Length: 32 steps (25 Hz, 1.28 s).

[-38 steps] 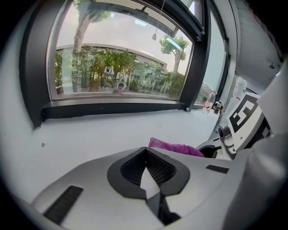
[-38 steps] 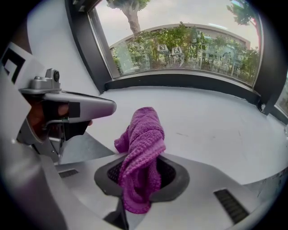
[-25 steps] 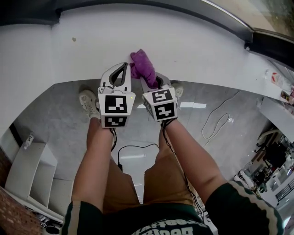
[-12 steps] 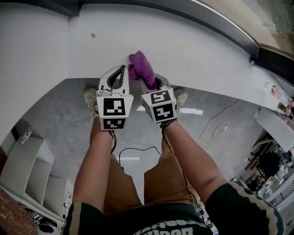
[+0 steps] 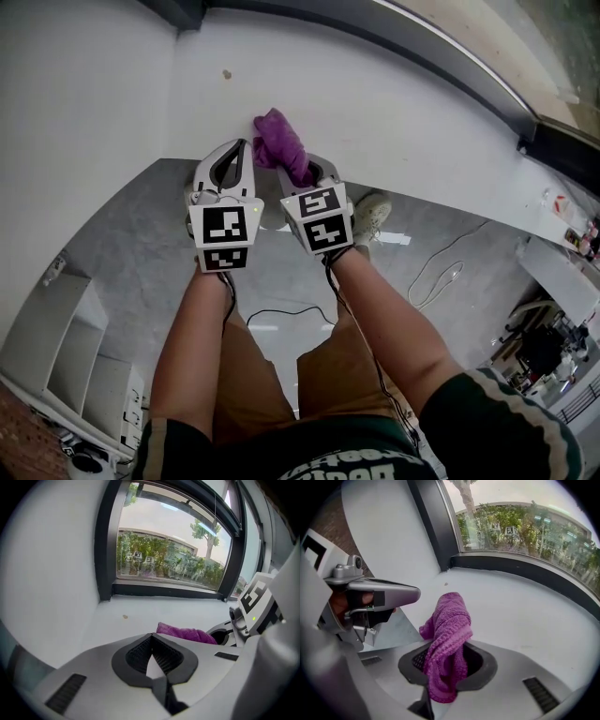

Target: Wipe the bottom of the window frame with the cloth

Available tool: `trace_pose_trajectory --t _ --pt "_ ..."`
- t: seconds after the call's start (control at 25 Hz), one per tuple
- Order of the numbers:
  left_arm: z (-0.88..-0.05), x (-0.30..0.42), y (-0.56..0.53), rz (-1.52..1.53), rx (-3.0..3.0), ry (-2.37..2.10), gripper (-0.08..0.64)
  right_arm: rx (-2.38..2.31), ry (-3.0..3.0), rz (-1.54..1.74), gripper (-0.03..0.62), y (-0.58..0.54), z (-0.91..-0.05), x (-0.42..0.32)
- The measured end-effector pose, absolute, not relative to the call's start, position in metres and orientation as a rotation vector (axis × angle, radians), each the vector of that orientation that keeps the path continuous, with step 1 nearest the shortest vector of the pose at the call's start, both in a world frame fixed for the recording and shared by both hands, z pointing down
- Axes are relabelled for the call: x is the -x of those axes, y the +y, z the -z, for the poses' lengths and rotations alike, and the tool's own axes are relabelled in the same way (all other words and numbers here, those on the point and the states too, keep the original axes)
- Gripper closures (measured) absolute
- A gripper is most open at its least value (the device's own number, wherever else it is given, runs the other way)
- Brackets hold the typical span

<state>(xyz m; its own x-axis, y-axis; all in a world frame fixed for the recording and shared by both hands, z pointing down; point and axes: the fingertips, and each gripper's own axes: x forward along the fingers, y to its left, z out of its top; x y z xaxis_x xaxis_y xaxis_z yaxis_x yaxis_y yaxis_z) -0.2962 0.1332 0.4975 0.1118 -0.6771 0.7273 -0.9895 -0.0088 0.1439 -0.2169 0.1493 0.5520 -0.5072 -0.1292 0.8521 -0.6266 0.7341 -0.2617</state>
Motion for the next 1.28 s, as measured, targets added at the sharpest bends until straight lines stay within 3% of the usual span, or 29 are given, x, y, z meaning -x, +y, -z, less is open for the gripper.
trace_pose_trajectory --t 1.28 --pt "-0.496 0.41 0.194 -0.616 -1.543 -1.776 0.551 -0.26 -2.131 -0.6 0.489 0.176 -0.551 0.36"
